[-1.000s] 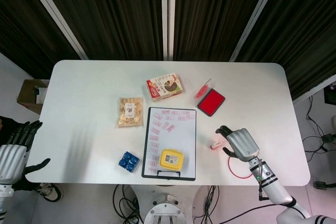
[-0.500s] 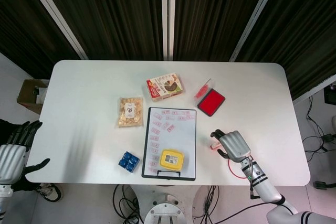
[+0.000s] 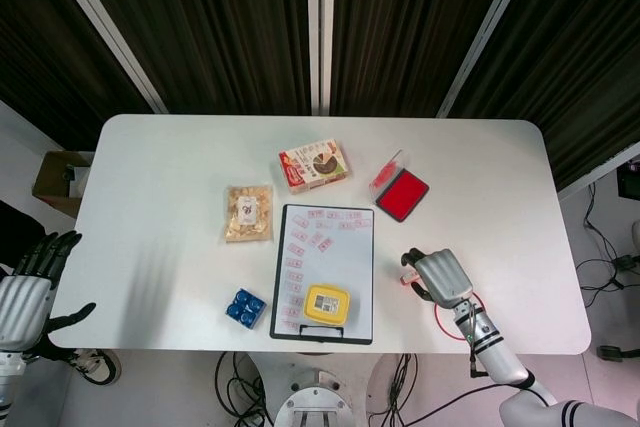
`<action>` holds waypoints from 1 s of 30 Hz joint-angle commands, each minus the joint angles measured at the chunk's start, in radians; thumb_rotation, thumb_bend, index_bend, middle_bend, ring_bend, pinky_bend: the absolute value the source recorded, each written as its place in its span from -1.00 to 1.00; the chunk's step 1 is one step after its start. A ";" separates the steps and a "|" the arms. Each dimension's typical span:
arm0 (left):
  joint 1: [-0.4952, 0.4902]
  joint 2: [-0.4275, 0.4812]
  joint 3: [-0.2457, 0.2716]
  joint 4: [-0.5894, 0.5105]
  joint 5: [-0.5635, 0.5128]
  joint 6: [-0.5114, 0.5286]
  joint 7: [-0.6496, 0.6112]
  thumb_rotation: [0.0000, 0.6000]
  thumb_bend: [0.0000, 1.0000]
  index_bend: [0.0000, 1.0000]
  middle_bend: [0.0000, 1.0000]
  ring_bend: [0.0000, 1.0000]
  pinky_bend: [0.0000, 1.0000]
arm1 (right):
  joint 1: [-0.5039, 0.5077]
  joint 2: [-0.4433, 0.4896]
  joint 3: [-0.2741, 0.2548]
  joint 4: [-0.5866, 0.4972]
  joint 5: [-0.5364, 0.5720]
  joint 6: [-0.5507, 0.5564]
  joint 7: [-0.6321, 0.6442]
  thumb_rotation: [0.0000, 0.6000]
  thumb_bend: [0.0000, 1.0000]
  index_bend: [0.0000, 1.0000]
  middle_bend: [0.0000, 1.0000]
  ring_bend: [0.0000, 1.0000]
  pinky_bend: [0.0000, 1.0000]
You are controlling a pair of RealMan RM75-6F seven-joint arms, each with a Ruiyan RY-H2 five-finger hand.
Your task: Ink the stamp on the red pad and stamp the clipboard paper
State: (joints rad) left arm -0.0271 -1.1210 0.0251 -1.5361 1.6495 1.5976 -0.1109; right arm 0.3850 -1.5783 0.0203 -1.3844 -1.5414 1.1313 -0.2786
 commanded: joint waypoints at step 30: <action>-0.001 -0.009 0.005 0.015 0.003 -0.001 -0.012 1.00 -1.00 -0.85 -0.82 -0.86 -0.68 | 0.000 -0.052 -0.003 0.038 0.027 0.037 -0.058 1.00 -0.42 0.18 0.10 0.53 0.92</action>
State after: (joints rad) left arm -0.0279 -1.1296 0.0303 -1.5210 1.6525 1.5965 -0.1224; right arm 0.3855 -1.6291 0.0168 -1.3479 -1.5142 1.1673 -0.3356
